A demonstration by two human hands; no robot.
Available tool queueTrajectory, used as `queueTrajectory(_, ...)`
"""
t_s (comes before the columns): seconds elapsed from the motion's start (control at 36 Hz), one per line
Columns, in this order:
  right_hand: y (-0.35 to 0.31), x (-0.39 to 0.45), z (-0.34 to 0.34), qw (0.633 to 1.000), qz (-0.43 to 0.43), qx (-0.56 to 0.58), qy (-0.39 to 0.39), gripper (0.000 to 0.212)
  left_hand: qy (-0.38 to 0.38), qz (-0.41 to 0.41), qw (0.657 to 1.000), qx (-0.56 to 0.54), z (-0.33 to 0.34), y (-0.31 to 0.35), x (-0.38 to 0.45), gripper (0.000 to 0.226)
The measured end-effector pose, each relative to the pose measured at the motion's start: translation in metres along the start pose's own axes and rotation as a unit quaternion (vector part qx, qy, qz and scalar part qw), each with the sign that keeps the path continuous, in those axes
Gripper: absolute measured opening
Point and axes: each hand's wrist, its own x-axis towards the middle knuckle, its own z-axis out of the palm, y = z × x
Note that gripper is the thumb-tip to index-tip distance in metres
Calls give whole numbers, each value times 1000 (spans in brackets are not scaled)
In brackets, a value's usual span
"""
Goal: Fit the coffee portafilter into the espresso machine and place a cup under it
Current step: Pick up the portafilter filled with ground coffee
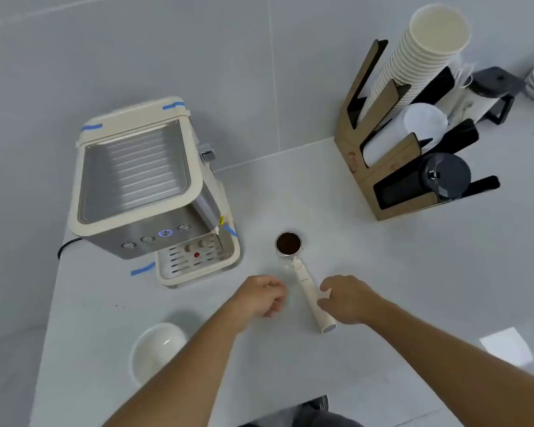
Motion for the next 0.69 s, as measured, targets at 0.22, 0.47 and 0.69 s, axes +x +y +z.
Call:
queueTrajectory(0.22, 11, -4, 24, 995, 20, 90, 28, 52, 51, -8, 990, -135, 35, 1, 11, 4)
queueTrajectory(0.47, 18, -8, 37, 988, -11, 138, 63, 45, 74, -23, 983, -167, 52, 6, 24, 8)
queueTrajectory(0.69, 17, -6, 39, 987, -25, 141, 74, 31, 94, -22, 981, -171, 61, 5, 29, 10)
